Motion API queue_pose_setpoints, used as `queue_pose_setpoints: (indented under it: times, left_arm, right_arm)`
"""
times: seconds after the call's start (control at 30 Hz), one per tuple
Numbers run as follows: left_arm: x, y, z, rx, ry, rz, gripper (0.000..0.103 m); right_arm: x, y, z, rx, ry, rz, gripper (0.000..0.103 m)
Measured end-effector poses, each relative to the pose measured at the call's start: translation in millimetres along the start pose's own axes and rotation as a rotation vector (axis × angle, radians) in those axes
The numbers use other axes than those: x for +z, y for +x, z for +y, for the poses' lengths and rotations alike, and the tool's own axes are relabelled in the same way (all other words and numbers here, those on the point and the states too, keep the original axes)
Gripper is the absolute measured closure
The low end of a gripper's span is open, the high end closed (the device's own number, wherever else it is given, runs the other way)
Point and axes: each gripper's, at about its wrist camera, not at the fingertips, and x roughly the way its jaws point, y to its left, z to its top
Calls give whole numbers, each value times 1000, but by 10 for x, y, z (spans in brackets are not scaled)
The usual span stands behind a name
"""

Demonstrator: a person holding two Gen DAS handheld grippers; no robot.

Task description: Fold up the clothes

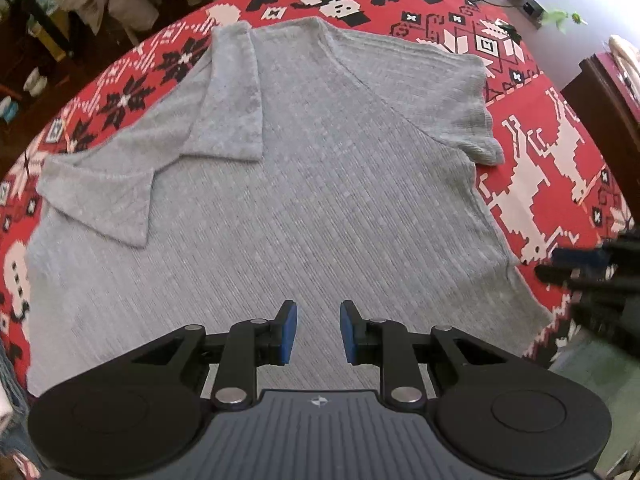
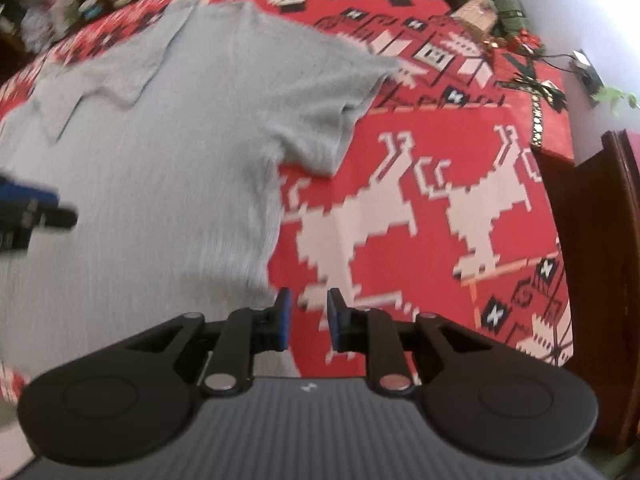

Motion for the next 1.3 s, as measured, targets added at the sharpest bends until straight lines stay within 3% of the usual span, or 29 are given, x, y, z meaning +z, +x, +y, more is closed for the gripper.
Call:
queue_pose_setpoints:
  times: [0.13, 0.3, 0.4, 0.6, 0.83, 1.0, 1.1, 1.17, 1.2, 1.3]
  left_arm:
    - [-58, 22, -46, 13, 36, 8, 79]
    - [-126, 64, -63, 21, 76, 22, 76]
    - [-144, 69, -51, 32, 79, 22, 76]
    - [-165, 49, 12, 30, 55, 22, 76]
    - [-201, 48, 95, 26, 29, 32, 76]
    - [-239, 53, 166, 28, 12, 42, 76]
    - [-280, 61, 236, 38, 6, 51, 76]
    - [-306, 54, 285, 44, 2, 52, 76]
    - [-319, 49, 310, 47, 1, 52, 76]
    - [-365, 22, 374, 54, -3, 51, 76]
  right_arm:
    - [-113, 76, 160, 14, -72, 15, 83]
    - [-79, 244, 229, -5, -45, 28, 83]
    - [-69, 263, 251, -5, -36, 43, 101]
    - [-173, 252, 135, -71, -9, 104, 103]
    - [-168, 120, 63, -41, -2, 102, 97]
    - [-245, -27, 136, 20, -51, 101, 74]
    - [-264, 51, 247, 19, -105, 124, 73]
    - [-277, 115, 281, 14, -123, 148, 75]
    - [-284, 154, 278, 9, -123, 165, 90]
    - [-291, 143, 243, 4, -96, 195, 100]
